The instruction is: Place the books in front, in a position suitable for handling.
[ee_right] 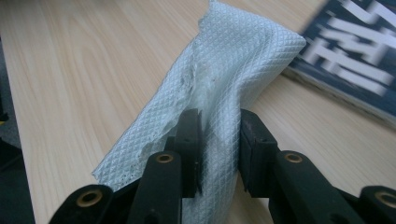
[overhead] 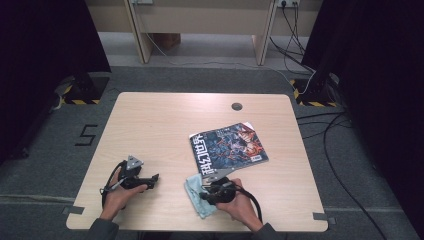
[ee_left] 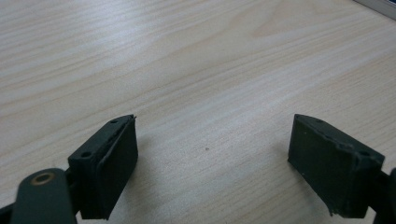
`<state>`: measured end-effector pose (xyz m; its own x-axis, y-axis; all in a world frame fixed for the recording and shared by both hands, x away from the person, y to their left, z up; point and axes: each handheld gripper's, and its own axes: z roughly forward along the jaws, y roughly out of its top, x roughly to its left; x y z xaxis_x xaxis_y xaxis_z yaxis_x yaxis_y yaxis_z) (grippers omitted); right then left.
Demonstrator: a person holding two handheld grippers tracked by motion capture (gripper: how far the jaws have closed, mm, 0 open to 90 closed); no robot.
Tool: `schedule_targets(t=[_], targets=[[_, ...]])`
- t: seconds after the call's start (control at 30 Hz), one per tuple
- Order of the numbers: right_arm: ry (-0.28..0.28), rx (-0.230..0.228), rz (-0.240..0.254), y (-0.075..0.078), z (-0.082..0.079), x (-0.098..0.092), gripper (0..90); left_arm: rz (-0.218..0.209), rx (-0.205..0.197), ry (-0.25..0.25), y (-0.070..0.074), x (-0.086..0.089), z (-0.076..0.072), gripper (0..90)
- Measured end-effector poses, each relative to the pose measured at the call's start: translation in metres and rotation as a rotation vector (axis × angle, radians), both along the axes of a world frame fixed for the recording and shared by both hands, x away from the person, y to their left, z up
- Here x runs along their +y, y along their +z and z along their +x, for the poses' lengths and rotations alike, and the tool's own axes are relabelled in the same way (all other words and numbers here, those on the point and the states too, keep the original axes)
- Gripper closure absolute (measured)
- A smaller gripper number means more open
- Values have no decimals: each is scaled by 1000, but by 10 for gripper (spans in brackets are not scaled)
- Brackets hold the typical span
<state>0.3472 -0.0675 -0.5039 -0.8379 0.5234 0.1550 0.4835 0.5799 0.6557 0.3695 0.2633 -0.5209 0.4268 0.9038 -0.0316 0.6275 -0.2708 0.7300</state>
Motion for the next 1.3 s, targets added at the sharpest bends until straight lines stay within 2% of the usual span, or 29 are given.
schedule_targets(t=[0.07, 0.13, 0.27, 0.3, 0.33, 0.37, 0.47, 0.5, 0.53, 0.57, 0.6, 0.63, 0.67, 0.7, 0.73, 0.77, 0.87, 0.9, 0.93, 0.97, 1.0, 1.07, 1.1, 1.13, 1.23, 1.27, 1.3], targets=[[-22, 13, -10, 2, -1, -15, 724, -1, 0, 0, 0, 0, 0, 149], [-40, 3, -23, 3, -1, -30, 724, -1, 0, 0, 0, 0, 0, 149], [-96, 14, -37, 5, -2, -67, 723, 2, 3, -3, 0, 0, 0, 148], [-96, 14, -37, 5, -2, -67, 723, 2, 3, -3, 0, 0, 0, 148], [-116, 19, -41, 5, -2, -77, 723, 2, 3, -2, 0, 0, 0, 148], [-155, 20, -55, 7, -2, -98, 723, 2, 8, -2, 1, -1, 0, 149], [-236, 24, -60, 8, 1, -130, 719, 5, 31, -12, 4, -4, 0, 156], [-236, 24, -60, 8, 1, -130, 719, 5, 31, -12, 4, -4, 0, 171], [-299, 11, -66, 8, 2, -153, 717, -33, 41, -20, 5, -6, 1, 189], [-299, 11, -66, 8, 2, -153, 717, -33, 41, -20, 5, -6, 1, 196], [-367, 15, -65, 9, 4, -173, 717, -80, 30, -13, 8, -10, 1, 196], [-402, 4, -75, 9, 5, -183, 716, -80, 30, -13, 8, -10, 1, 196], [-432, -9, -89, 10, 7, -192, 716, -96, 9, -31, 12, -17, 0, 198], [-432, -9, -89, 10, 7, -192, 716, -96, 9, -31, 12, -17, 0, 200], [-459, -11, -88, 10, 8, -200, 715, -114, -3, -40, 14, -22, -1, 200], [-507, -9, -71, 9, 11, -213, 714, -142, -14, -70, 17, -34, -3, 205], [-538, -15, -85, 10, 13, -222, 710, -151, -37, -132, 21, -56, -5, 216], [-538, -15, -85, 10, 13, -222, 710, -151, -37, -132, 21, -56, -5, 220], [-543, -19, -86, 10, 15, -224, 709, -158, -41, -168, 22, -71, -7, 226], [-543, -19, -86, 10, 15, -224, 709, -158, -41, -168, 22, -71, -7, 232], [-551, -25, -97, 10, 16, -225, 708, -159, -48, -212, 23, -87, -8, 240], [-559, -24, -100, 11, 19, -227, 706, -150, -66, -247, 23, -102, -9, 256], [-569, -30, -100, 10, 20, -228, 705, -150, -66, -247, 23, -102, -9, 259], [-579, -33, -104, 10, 21, -229, 704, -148, -86, -277, 23, -114, -8, 263], [-590, -43, -113, 11, 23, -232, 698, -143, -90, -302, 23, -124, -6, 271], [-605, -43, -112, 10, 25, -234, 679, -134, -85, -315, 22, -132, -2, 272], [-610, -42, -110, 10, 27, -235, 660, -134, -85, -315, 22, -132, -2, 272]])
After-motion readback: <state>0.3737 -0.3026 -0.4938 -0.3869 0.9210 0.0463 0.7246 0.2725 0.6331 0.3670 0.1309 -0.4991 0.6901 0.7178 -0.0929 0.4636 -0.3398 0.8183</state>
